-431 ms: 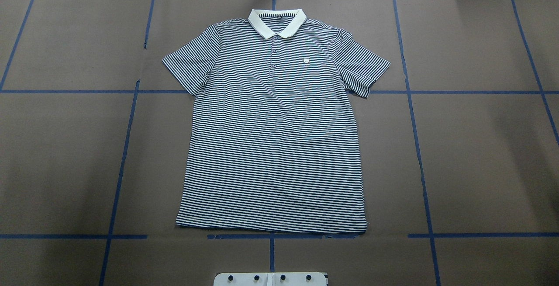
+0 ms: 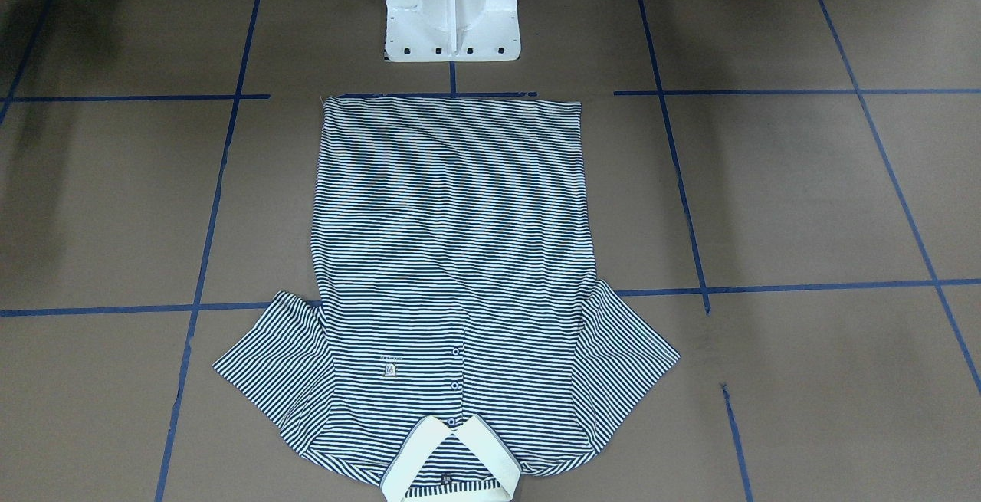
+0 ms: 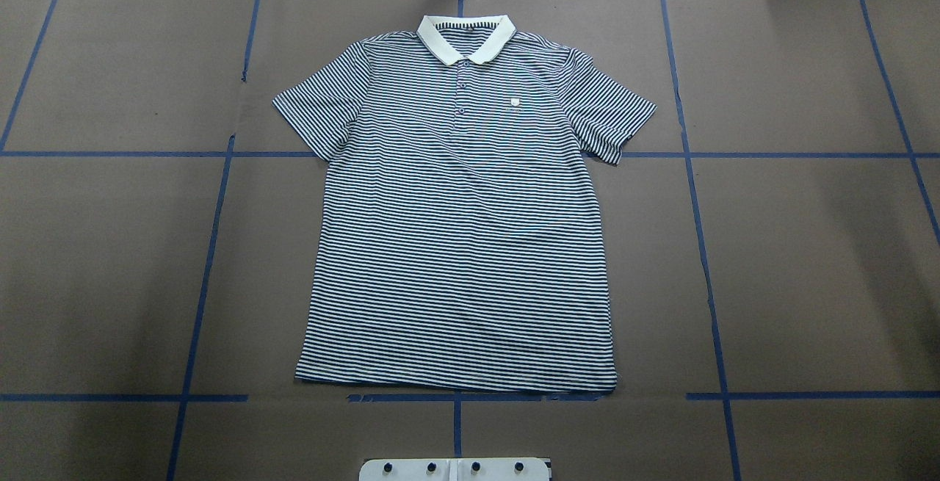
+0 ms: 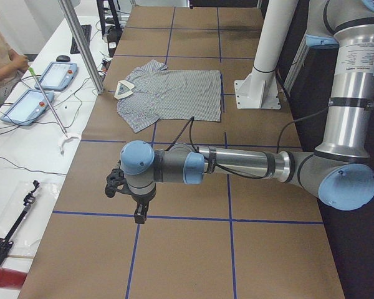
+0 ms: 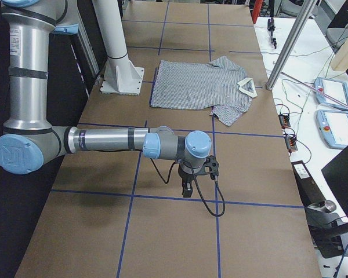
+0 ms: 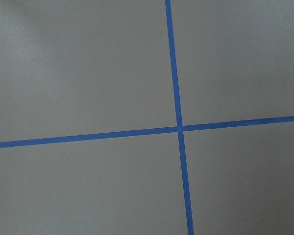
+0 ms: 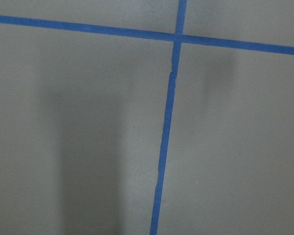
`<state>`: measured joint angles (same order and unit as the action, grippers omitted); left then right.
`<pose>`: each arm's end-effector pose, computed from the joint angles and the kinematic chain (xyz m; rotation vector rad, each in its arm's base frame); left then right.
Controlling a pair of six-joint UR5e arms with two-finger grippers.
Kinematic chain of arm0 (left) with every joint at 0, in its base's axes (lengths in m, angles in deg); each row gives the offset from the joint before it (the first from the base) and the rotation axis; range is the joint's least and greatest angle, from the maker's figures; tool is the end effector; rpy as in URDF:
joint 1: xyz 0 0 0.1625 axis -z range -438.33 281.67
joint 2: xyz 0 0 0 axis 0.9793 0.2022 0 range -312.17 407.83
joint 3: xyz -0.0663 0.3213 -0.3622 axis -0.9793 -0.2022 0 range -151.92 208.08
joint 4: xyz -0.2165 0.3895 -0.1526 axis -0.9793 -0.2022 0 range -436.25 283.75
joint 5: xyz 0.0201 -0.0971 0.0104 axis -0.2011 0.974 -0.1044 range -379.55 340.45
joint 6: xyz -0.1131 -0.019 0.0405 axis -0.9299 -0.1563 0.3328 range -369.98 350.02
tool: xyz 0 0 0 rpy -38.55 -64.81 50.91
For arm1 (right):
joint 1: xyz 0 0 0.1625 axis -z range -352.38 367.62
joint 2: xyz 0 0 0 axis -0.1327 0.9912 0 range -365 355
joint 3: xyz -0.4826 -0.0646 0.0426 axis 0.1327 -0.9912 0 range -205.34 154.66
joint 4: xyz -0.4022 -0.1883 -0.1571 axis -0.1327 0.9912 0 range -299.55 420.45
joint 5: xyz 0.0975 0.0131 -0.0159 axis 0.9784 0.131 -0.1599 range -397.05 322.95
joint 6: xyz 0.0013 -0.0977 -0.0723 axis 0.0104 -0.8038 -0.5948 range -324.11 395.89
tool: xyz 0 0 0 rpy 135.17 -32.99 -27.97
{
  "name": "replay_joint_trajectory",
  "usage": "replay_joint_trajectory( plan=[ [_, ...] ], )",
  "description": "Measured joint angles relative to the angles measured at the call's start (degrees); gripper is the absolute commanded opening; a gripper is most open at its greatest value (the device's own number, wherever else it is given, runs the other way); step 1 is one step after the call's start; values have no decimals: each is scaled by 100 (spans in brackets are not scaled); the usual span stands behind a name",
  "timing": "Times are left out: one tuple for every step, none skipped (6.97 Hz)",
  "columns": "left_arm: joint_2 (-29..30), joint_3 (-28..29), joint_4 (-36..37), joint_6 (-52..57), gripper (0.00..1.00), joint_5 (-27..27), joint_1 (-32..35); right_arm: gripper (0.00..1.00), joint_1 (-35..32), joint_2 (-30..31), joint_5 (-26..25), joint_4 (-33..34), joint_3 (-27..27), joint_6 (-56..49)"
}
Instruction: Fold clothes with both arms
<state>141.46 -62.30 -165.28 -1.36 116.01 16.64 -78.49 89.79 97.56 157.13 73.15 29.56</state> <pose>-0.0969 -0.5795 0.6983 0.1441 0.7837 0.0814 0.0135 -0.5072 0.7119 -0.0326 -0.7801 -0.1489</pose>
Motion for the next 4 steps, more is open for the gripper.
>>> replay_joint_trajectory(
  plan=[
    [-4,-63,-9,33,100,-4,-3,100,2,-99,-12,-38,-5,11],
    [-26,-114,-31,65,100,6,-5,100,5,-186,-5,-88,15,32],
    [-80,-184,-121,99,100,11,-8,100,10,-234,25,-161,42,35],
    [-134,-275,-245,101,100,13,-18,100,22,-257,74,-214,68,18]
  ],
)
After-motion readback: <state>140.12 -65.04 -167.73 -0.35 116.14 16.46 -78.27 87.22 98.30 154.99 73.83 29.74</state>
